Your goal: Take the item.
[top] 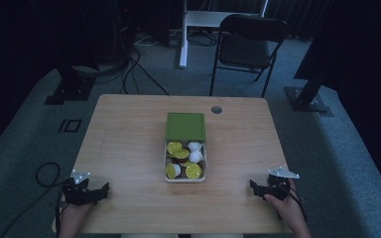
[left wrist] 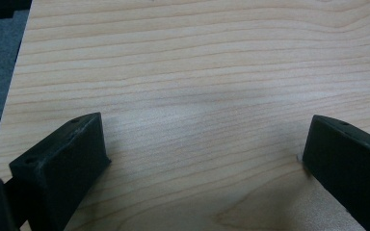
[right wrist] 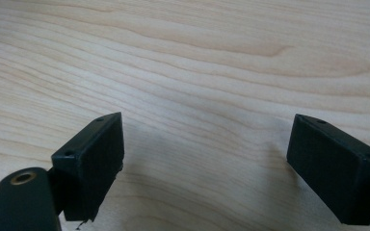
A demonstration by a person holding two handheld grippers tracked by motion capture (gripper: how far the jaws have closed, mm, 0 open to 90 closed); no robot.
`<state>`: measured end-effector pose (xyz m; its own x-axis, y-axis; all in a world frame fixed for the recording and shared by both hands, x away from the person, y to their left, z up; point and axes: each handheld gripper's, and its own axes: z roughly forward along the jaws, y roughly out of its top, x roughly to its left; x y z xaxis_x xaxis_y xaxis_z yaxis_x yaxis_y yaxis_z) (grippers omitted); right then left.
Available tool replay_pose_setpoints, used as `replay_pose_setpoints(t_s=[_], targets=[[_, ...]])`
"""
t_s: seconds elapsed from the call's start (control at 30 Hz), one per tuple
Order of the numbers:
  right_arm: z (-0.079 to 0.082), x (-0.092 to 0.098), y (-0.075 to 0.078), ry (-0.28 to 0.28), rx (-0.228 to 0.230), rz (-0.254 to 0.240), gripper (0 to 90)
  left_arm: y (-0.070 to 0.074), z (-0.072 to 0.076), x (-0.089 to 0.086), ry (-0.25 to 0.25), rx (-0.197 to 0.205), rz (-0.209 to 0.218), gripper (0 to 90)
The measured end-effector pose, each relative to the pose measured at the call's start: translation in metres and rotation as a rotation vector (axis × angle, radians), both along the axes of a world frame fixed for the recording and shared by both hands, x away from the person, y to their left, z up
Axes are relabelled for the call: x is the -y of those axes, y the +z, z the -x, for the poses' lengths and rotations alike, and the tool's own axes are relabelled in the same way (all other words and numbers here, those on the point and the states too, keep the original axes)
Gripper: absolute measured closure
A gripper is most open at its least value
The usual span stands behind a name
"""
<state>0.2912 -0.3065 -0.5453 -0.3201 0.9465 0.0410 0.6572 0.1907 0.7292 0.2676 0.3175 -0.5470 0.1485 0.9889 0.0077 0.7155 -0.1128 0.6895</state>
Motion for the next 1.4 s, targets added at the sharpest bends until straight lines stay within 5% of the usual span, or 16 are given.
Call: replay_pose_setpoints(t_s=[1.4], targets=[[-0.006,-0.049,0.074,0.146,0.123,-0.096,12.8,0.0,0.0,0.0,0.001,0.001,0.001,1.8]])
